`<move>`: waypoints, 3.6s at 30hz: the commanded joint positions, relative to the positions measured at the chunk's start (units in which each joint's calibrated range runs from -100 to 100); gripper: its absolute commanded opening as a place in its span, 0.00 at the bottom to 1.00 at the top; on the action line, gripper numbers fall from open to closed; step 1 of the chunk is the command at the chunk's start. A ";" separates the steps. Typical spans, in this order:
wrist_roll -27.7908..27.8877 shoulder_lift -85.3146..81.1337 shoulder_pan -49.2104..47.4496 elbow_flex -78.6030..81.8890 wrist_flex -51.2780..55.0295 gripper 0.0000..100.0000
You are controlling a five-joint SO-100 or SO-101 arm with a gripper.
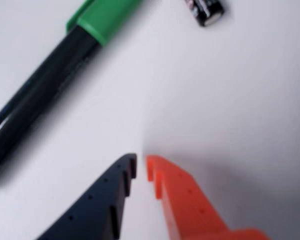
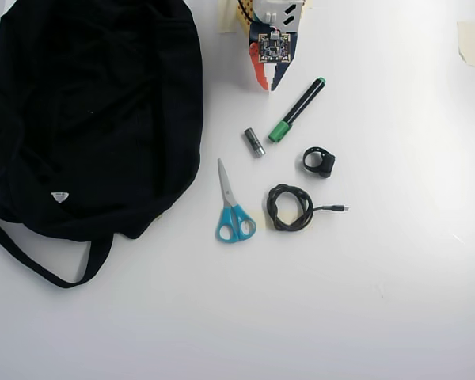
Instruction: Put the green marker into the black bag
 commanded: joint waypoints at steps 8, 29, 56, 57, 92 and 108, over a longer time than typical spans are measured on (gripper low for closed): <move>-0.24 -0.50 0.01 1.64 1.81 0.02; -0.24 -0.50 0.01 1.64 1.81 0.02; -0.24 -0.50 -0.06 1.64 1.81 0.02; -0.24 -0.50 -0.06 1.64 1.81 0.02; 0.07 0.50 -0.14 1.28 -11.63 0.02; -0.24 27.47 -4.85 -26.30 -43.84 0.02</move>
